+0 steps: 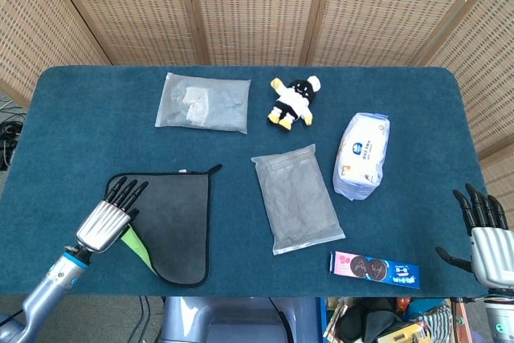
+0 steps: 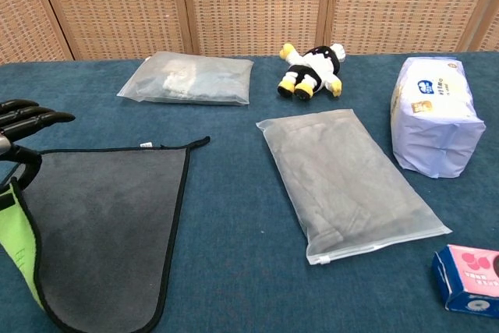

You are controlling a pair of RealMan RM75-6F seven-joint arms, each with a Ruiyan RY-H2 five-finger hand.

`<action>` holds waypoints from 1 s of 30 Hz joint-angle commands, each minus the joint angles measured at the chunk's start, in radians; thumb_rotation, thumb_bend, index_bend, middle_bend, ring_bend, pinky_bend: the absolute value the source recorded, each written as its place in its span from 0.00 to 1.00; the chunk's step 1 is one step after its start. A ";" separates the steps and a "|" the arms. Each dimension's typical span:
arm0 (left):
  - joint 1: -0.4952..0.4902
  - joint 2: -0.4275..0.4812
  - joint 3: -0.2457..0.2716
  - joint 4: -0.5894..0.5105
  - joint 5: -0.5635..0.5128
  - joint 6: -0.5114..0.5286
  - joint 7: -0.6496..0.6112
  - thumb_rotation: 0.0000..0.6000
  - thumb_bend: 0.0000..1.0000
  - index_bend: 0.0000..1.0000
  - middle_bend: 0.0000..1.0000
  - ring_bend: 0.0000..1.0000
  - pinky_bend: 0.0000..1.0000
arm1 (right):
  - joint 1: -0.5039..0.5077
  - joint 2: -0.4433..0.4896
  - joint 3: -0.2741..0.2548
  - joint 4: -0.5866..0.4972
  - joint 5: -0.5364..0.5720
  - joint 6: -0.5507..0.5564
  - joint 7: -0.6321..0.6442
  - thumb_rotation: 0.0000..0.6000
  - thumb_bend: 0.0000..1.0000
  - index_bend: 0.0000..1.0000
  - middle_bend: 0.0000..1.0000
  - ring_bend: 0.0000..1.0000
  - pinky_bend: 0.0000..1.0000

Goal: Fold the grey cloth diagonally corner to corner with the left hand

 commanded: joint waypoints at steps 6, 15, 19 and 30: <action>-0.061 -0.021 -0.054 -0.013 -0.058 -0.065 0.032 1.00 0.36 0.59 0.00 0.00 0.00 | 0.003 -0.002 0.000 0.006 0.005 -0.008 0.008 1.00 0.00 0.00 0.00 0.00 0.00; -0.138 -0.074 -0.112 0.012 -0.098 -0.128 0.056 1.00 0.36 0.59 0.00 0.00 0.00 | 0.006 -0.005 0.004 0.017 0.018 -0.019 0.025 1.00 0.00 0.00 0.00 0.00 0.00; -0.176 -0.097 -0.132 0.033 -0.099 -0.147 0.079 1.00 0.36 0.59 0.00 0.00 0.00 | 0.007 -0.005 0.006 0.022 0.024 -0.023 0.033 1.00 0.00 0.00 0.00 0.00 0.00; -0.272 -0.163 -0.177 0.083 -0.141 -0.222 0.133 1.00 0.36 0.60 0.00 0.00 0.00 | 0.010 -0.003 0.009 0.036 0.037 -0.037 0.062 1.00 0.00 0.00 0.00 0.00 0.00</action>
